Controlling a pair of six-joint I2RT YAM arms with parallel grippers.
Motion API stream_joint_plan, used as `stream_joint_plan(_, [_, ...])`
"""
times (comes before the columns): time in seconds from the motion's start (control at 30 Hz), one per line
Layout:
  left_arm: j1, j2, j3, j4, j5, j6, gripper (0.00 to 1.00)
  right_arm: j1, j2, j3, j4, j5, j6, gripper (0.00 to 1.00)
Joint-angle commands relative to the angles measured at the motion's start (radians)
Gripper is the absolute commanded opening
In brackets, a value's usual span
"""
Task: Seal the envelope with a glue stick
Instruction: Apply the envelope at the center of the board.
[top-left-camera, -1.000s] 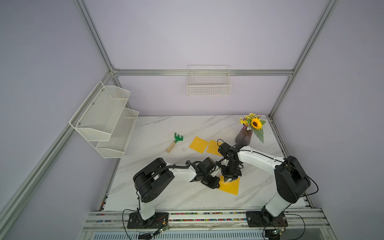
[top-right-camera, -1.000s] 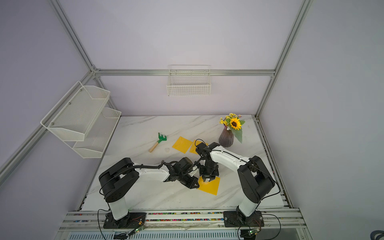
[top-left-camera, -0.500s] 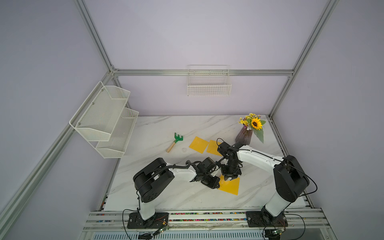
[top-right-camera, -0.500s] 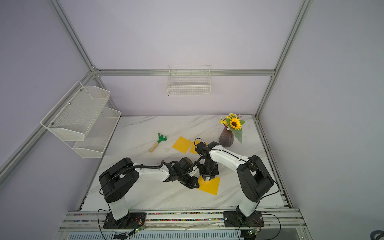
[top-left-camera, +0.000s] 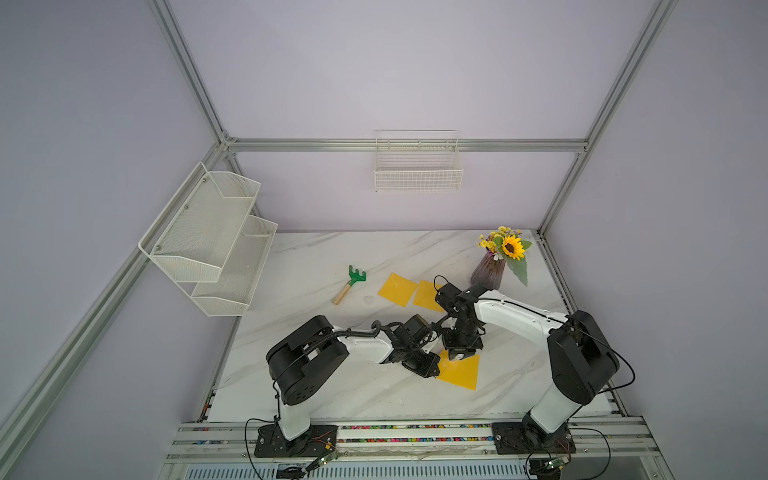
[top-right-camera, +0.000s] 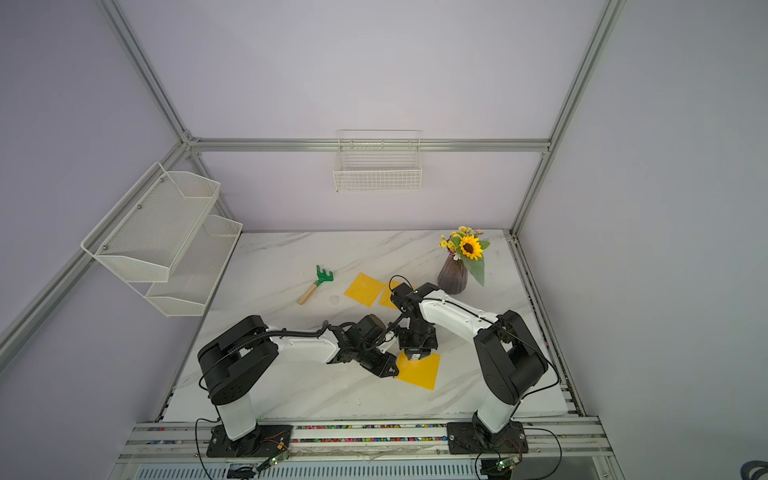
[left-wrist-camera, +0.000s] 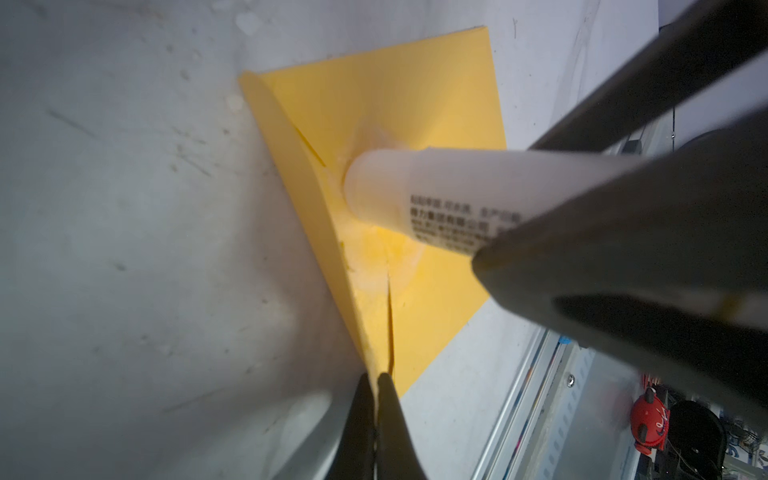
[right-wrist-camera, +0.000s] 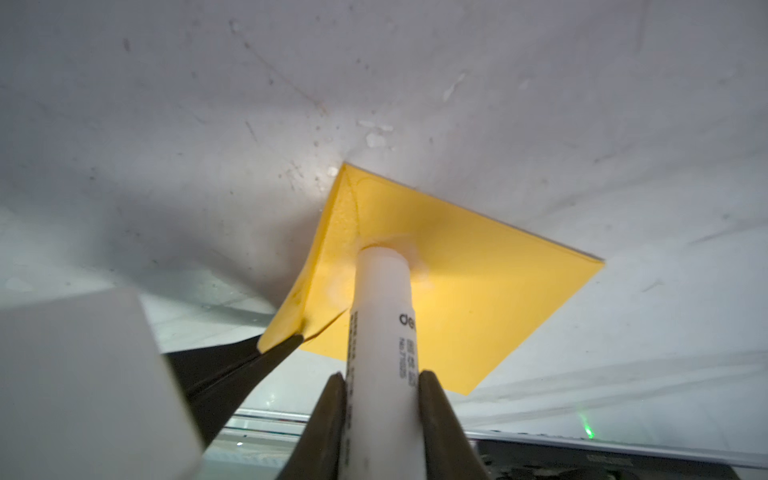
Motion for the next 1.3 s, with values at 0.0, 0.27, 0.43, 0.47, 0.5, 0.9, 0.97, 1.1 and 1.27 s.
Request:
stream_joint_plan(0.0, [-0.001,0.017,0.000,0.009,0.003,-0.005,0.00,0.011,0.038,-0.009,0.060,0.046,0.019,0.00])
stream_joint_plan(0.27, [-0.001,0.025,0.009,0.002,0.011,-0.003,0.00,0.011,0.058,-0.006,-0.031,0.179,-0.007,0.00])
stream_joint_plan(0.43, [-0.001,0.022,0.003,0.000,0.002,-0.006,0.00,0.010,0.032,-0.056,0.183,-0.207,0.024,0.00])
stream_joint_plan(0.47, [-0.001,0.026,0.004,-0.001,0.005,-0.005,0.00,0.011,0.030,-0.053,0.171,-0.174,0.022,0.00])
stream_joint_plan(0.5, [-0.001,0.028,0.005,-0.004,0.004,-0.003,0.00,0.011,0.032,-0.042,0.135,-0.086,0.025,0.00])
stream_joint_plan(0.9, [-0.001,0.029,0.012,-0.007,0.006,-0.002,0.00,0.018,0.038,-0.032,0.058,-0.050,-0.016,0.00])
stream_joint_plan(0.97, [-0.001,0.022,0.007,-0.006,0.000,-0.005,0.00,0.018,0.029,-0.049,0.118,-0.162,0.003,0.00])
stream_joint_plan(1.1, [-0.001,0.018,0.003,-0.006,-0.006,-0.004,0.00,0.017,0.034,-0.034,0.010,0.064,0.005,0.00])
stream_joint_plan(1.27, [-0.001,0.018,0.007,-0.007,-0.015,-0.011,0.00,0.018,0.056,-0.010,-0.152,0.290,-0.013,0.00])
